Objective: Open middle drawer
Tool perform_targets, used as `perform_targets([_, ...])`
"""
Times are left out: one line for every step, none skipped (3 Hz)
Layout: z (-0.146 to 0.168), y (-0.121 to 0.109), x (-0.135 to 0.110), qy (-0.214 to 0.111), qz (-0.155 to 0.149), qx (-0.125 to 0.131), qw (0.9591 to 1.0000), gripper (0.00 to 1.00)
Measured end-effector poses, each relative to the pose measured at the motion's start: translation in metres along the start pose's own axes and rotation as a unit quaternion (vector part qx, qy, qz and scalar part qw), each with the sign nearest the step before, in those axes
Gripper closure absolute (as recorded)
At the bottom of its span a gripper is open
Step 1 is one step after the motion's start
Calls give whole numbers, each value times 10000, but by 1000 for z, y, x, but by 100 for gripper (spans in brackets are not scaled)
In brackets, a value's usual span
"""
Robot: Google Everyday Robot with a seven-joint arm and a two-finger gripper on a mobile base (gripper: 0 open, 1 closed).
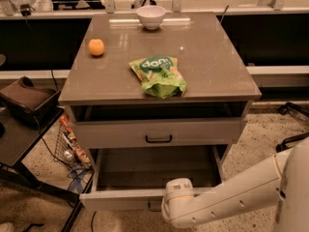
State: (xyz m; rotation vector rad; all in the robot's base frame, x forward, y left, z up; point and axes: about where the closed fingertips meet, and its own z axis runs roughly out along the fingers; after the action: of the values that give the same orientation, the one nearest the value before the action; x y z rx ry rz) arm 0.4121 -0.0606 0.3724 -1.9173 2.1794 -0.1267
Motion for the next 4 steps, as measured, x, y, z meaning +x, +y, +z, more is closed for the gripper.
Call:
perform_targets([-4,0,0,12,4,29,10000,100])
perform_targets([-4,0,0,12,3,29,10000,100])
perform_targets([-4,0,0,12,3,29,10000,100])
perform_targets([-4,0,0,13,3,30,10000,100])
